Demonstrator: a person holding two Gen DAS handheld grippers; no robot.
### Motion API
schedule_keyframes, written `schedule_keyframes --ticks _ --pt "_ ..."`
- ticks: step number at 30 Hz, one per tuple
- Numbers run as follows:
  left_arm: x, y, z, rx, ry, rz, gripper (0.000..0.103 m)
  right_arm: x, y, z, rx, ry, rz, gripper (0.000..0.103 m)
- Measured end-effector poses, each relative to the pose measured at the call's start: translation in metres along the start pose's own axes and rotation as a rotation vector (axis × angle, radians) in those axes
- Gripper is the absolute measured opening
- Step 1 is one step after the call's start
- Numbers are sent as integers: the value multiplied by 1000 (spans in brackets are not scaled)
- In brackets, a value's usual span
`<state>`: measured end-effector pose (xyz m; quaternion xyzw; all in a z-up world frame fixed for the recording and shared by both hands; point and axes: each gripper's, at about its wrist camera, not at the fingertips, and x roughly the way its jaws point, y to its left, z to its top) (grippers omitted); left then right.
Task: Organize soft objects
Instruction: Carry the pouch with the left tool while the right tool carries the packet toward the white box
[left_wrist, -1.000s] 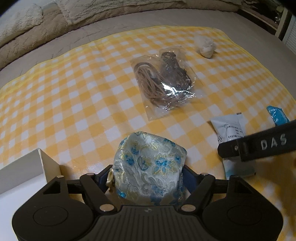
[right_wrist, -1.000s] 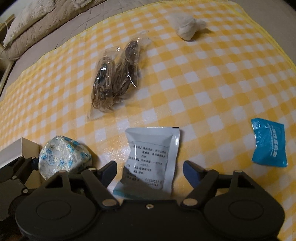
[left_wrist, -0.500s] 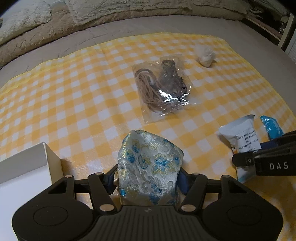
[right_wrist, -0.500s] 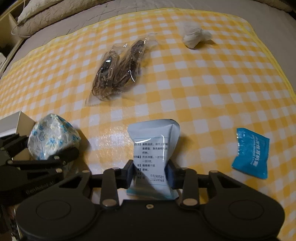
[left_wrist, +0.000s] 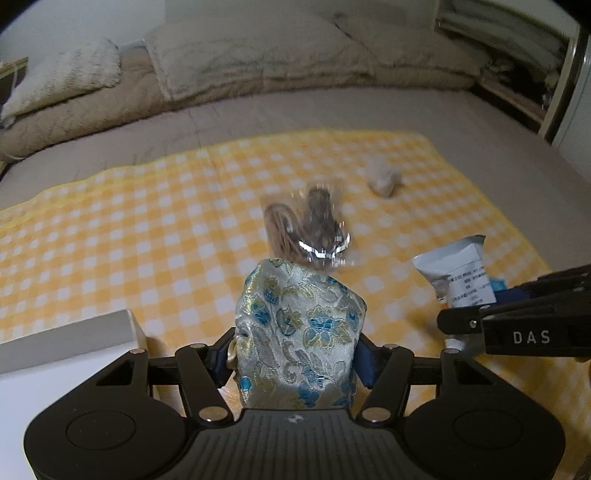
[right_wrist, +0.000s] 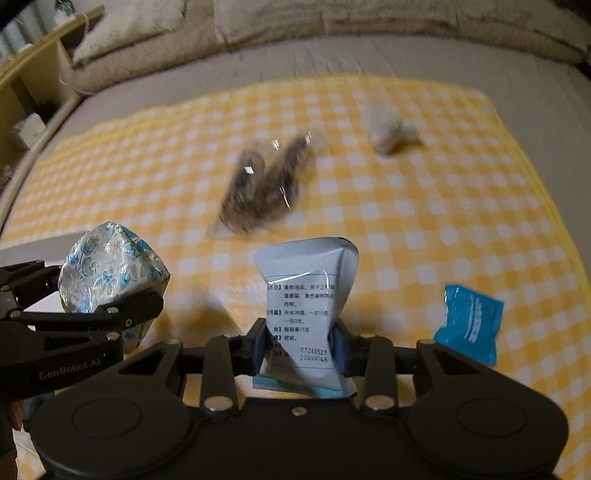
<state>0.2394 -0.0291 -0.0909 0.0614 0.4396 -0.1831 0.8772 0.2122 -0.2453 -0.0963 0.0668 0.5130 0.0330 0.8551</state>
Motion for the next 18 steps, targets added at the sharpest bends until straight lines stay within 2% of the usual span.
schedule_keyframes --ticks 9,14,18 --pt "-53 26 0 -71 -119 16 63 -39 14 6 -8 -107 61 37" --pt "-69 49 -6 -112 -141 45 63 -50 27 9 -25 -148 87 37" --pt "-70 72 -16 -141 -121 85 63 -54 37 11 -33 -161 105 37"
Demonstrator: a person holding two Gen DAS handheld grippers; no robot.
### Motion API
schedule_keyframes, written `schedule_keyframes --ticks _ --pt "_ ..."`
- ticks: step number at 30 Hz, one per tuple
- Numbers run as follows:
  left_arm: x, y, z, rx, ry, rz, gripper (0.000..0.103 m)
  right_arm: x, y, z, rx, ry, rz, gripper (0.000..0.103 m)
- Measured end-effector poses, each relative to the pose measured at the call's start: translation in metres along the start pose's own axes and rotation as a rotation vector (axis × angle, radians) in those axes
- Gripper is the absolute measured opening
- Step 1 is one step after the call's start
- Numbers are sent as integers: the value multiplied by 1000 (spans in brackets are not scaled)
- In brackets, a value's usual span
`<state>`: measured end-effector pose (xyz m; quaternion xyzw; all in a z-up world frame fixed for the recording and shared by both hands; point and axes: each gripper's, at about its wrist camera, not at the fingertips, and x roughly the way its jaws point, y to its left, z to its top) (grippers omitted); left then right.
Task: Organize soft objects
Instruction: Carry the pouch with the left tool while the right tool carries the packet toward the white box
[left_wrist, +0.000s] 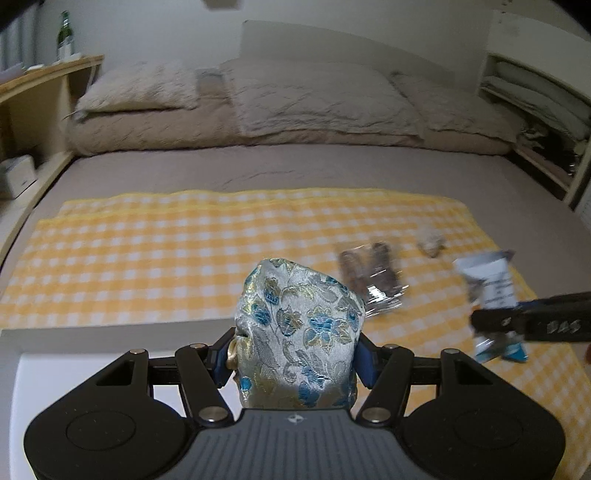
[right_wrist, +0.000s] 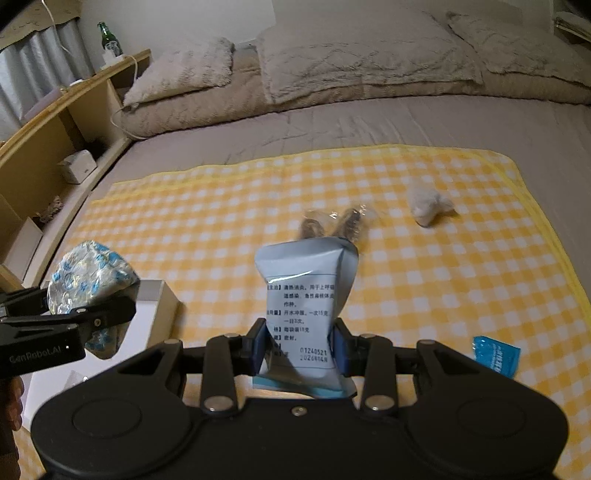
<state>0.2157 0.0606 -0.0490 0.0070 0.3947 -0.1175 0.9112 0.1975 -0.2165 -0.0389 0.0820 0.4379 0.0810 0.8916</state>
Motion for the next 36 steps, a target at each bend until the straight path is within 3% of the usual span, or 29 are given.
schedule_keyframes --ticks 5,13,25,30,36 --pt "8 25 -13 14 38 48 63 1 17 3 -23 -8 22 37" --pt "31 61 -47 64 198 52 63 5 48 10 -91 -31 74 37" --pt "49 64 -72 111 282 -87 63 29 113 12 -319 -34 158 37" --pt "55 62 -76 162 297 -122 63 43 144 10 -471 -33 179 37" --pt "53 73 -78 144 283 -170 63 65 176 11 -698 -8 210 37"
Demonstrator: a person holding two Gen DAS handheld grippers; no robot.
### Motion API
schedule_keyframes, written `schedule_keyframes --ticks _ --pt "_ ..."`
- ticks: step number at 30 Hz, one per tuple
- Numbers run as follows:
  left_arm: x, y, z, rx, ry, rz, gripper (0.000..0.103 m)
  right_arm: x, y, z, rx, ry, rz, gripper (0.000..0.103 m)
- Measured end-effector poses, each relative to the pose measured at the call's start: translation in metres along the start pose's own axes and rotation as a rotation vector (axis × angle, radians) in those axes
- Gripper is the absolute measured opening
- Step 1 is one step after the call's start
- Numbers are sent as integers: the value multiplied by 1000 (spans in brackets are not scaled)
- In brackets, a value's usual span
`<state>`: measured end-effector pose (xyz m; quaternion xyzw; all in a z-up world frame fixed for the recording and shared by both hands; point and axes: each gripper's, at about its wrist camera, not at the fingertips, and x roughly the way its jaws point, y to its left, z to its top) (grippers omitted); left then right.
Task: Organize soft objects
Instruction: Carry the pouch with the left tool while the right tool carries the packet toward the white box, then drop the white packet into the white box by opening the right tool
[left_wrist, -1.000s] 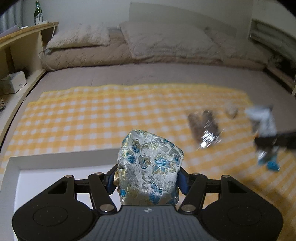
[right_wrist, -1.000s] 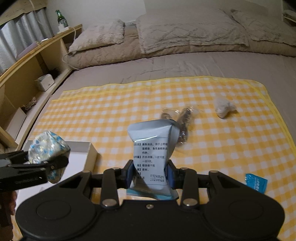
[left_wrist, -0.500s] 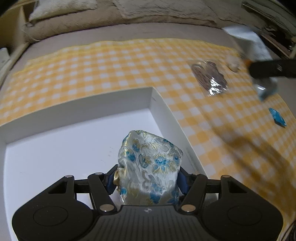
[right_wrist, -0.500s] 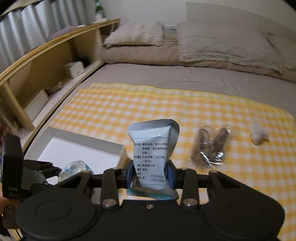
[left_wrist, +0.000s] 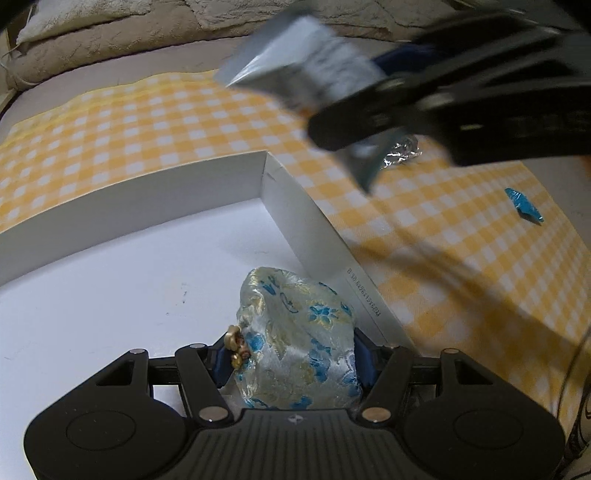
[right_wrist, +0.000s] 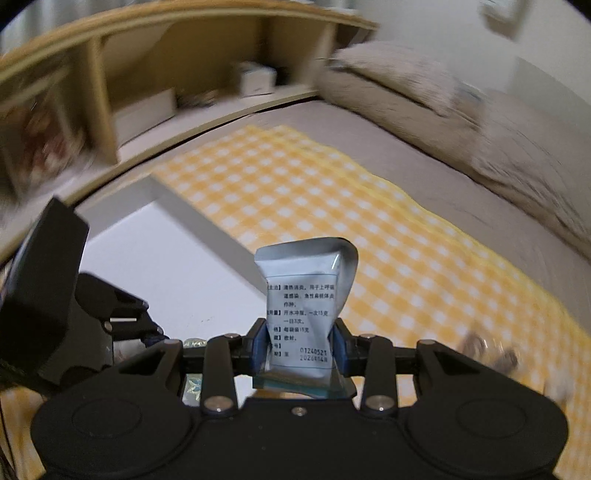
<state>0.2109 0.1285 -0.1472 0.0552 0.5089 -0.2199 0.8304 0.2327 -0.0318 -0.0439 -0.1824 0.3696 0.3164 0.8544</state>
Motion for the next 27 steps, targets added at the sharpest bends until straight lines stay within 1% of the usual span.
schedule_keyframes --ticks 5,10,11,12,13,14,19,22,24,25,27 --pt "-14 11 -5 -19 -32 -49 63 27 19 21 -197 39 34 37" --pt "-25 23 -12 -61 -65 -78 64 51 43 32 -376 87 88 38" --pt "-26 24 -12 -62 -67 -80 66 55 47 33 -407 99 97 40" --pt "-27 25 -13 -61 -69 -81 70 59 50 34 -430 110 101 48" --pt "-26 27 -14 -62 -67 -82 72 62 52 34 -443 117 93 53" --pt "-26 27 -14 -62 -64 -84 73 65 53 34 -448 125 86 57" --pt "-25 29 -13 -76 -57 -84 73 63 46 32 -411 137 70 57" --pt "-24 29 -13 -90 -55 -76 71 59 38 31 -379 136 61 57" --pt "-22 29 -11 -97 -48 -67 65 56 33 30 -353 133 54 57" --pt "-21 28 -11 -101 -46 -62 65 54 32 29 -341 132 52 57" --pt "-18 27 -8 -106 -47 -53 61 51 31 28 -323 128 52 57"
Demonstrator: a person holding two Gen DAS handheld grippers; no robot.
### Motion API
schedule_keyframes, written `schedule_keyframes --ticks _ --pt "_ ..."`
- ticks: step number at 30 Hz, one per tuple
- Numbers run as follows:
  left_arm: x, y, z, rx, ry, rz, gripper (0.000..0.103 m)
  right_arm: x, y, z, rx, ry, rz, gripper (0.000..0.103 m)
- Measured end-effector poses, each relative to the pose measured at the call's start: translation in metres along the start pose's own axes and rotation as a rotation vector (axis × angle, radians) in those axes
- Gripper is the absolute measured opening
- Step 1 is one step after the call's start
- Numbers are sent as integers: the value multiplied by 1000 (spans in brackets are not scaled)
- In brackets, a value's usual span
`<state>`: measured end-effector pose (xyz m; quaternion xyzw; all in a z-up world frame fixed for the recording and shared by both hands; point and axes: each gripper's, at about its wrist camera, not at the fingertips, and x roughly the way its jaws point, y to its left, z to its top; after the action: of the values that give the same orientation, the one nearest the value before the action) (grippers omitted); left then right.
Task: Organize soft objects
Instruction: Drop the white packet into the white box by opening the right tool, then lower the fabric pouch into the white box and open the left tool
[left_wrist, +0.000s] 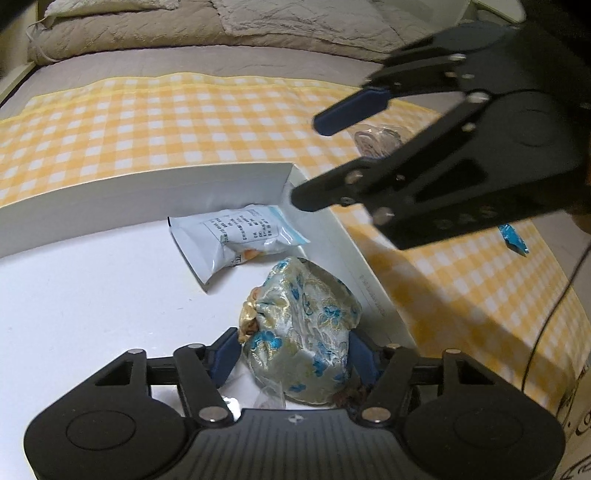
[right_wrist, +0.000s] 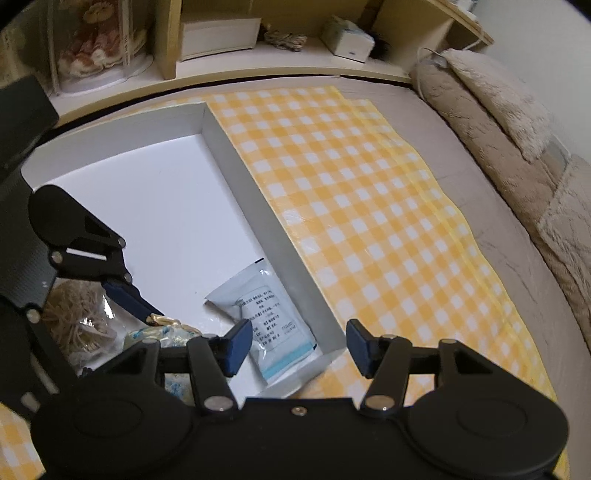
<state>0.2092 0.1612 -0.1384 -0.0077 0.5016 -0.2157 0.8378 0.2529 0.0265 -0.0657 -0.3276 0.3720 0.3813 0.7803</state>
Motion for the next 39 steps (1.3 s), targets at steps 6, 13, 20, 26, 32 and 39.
schedule_keyframes --ticks 6,13,20,26,32,39 --pt "7 0 8 -4 -28 30 55 -14 -2 -8 74 -21 3 56" --pt "2 -8 12 3 -43 33 83 -28 -5 -22 159 -34 29 56" --pt "-15 -19 10 31 -58 73 93 -40 -6 -33 242 -56 44 56" --pt "-30 -23 5 19 -86 86 96 -54 -6 -42 293 -82 34 56" --pt "-55 -28 0 -13 -123 102 98 -73 -6 -52 355 -124 19 57" --pt "-83 -35 -8 -32 -172 139 100 -94 -3 -67 442 -163 -10 61"
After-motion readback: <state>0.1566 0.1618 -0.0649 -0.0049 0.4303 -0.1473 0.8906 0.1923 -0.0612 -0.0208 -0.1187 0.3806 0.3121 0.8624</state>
